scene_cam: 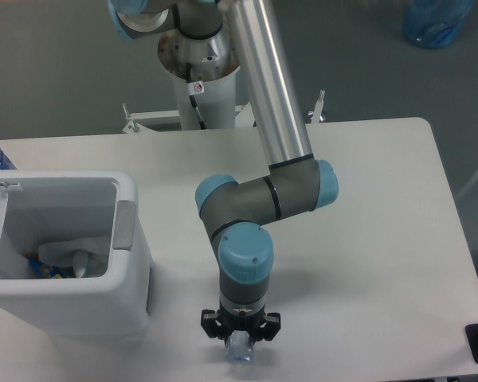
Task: Place the trash in the trash can
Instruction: 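Close the gripper on the bottle's cap end and lift it upright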
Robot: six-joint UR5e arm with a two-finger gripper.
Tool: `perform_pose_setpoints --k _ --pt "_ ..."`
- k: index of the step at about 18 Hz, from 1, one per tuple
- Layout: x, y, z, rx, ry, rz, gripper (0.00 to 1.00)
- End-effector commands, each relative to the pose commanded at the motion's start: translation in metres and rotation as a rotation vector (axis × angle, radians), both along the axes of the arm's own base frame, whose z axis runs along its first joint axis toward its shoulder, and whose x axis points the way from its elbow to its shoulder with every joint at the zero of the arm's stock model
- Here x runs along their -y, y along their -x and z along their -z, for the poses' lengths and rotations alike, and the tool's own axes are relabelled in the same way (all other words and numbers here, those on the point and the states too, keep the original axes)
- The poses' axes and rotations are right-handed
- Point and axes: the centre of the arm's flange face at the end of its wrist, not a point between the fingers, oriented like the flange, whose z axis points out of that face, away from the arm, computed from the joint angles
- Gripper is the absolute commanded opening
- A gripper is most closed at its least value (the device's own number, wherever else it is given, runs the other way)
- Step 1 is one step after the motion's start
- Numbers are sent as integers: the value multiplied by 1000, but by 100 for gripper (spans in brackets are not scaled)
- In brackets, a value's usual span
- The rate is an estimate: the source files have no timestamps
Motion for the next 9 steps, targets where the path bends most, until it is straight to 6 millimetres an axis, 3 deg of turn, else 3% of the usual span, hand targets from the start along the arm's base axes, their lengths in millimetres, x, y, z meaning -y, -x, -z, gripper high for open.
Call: perform_pose_setpoints --k 4,7,8,9 --pt "17 40 -125 -154 -162 -59 50" --pt "32 52 -184 -194 -285 -89 50" --pt "40 56 -212 -183 -378 -134 50" --pt "44 59 -225 -170 -432 -166 49"
